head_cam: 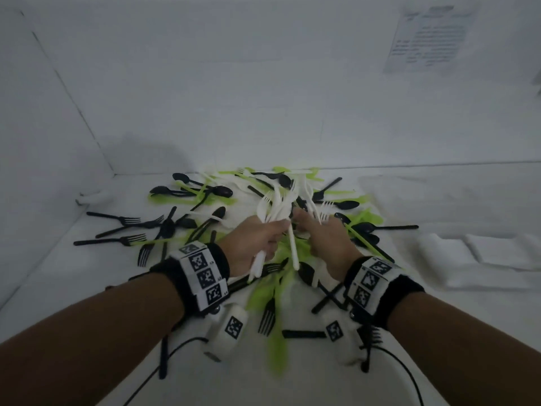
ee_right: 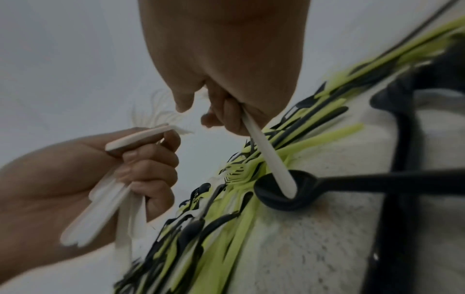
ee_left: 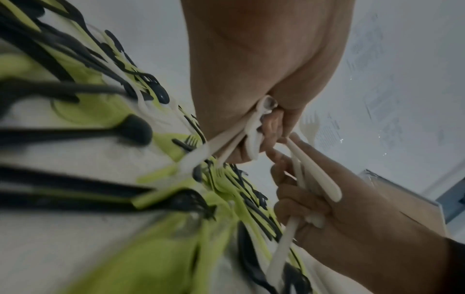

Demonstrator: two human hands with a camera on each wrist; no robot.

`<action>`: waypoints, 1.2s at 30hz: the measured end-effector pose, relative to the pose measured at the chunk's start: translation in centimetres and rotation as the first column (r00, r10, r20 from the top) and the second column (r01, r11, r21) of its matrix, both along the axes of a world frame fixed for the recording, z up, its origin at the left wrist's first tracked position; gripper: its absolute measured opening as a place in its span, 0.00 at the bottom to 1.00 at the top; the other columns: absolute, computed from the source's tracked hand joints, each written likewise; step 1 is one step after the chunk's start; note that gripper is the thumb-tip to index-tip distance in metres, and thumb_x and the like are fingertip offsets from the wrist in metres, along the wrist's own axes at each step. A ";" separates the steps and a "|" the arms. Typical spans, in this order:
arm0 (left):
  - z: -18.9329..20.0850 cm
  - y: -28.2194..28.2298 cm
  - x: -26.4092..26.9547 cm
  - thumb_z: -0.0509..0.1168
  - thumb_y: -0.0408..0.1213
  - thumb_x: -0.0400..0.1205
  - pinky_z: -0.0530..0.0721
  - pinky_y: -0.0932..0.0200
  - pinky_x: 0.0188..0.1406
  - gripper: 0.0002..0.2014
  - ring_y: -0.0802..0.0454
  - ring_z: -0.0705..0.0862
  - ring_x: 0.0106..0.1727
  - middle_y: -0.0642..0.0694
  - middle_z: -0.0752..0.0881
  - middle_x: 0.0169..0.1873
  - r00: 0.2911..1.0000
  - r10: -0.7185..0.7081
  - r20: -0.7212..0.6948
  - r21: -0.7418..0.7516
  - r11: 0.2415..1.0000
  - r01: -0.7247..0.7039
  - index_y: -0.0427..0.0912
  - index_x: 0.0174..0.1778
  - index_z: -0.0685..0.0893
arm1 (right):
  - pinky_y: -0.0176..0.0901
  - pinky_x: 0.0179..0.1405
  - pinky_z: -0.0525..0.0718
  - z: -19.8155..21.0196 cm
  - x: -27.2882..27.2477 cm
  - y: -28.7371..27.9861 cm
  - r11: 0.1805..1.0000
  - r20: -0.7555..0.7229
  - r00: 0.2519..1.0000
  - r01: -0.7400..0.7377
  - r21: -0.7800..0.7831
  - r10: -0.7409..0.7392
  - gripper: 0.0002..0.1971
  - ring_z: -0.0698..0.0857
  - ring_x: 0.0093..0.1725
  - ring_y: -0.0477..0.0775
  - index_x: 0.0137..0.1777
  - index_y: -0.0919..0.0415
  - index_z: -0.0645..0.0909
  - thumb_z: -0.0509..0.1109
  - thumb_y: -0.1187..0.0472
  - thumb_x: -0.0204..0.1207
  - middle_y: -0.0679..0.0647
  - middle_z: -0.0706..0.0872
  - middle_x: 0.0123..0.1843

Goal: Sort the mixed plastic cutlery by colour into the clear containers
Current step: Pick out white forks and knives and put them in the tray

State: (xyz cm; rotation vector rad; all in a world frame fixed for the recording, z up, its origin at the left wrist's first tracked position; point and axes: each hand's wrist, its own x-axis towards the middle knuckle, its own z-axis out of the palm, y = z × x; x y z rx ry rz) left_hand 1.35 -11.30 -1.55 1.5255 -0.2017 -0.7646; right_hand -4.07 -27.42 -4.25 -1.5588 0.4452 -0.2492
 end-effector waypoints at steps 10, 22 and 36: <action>-0.3 -2.0 -5.1 0.69 0.41 0.88 0.62 0.61 0.26 0.09 0.55 0.60 0.27 0.51 0.62 0.28 0.997 0.051 -0.058 -0.069 0.996 -0.055 0.41 0.59 0.79 | 0.38 0.17 0.65 -0.3 -2.3 -2.2 0.870 -0.032 0.982 -0.152 0.469 0.189 0.09 0.68 0.24 0.48 0.41 0.60 0.83 0.75 0.58 0.82 0.51 0.79 0.31; -0.8 -4.4 -6.4 0.71 0.31 0.85 0.78 0.75 0.35 0.03 0.68 0.85 0.32 0.60 0.87 0.28 0.923 0.113 0.368 -0.067 0.993 -0.095 0.44 0.49 0.87 | 0.41 0.26 0.81 0.6 -1.0 -2.7 0.938 0.120 0.991 -0.100 0.333 0.063 0.09 0.88 0.36 0.56 0.53 0.69 0.88 0.76 0.62 0.80 0.62 0.91 0.43; -1.4 -3.4 -3.7 0.62 0.35 0.90 0.65 0.60 0.30 0.03 0.56 0.68 0.27 0.48 0.75 0.31 0.988 0.088 0.124 -0.064 0.995 -0.080 0.40 0.54 0.78 | 0.41 0.20 0.69 0.7 -1.9 -4.0 0.961 -0.065 0.988 0.152 0.230 -0.140 0.15 0.73 0.22 0.49 0.52 0.66 0.84 0.73 0.51 0.83 0.51 0.85 0.32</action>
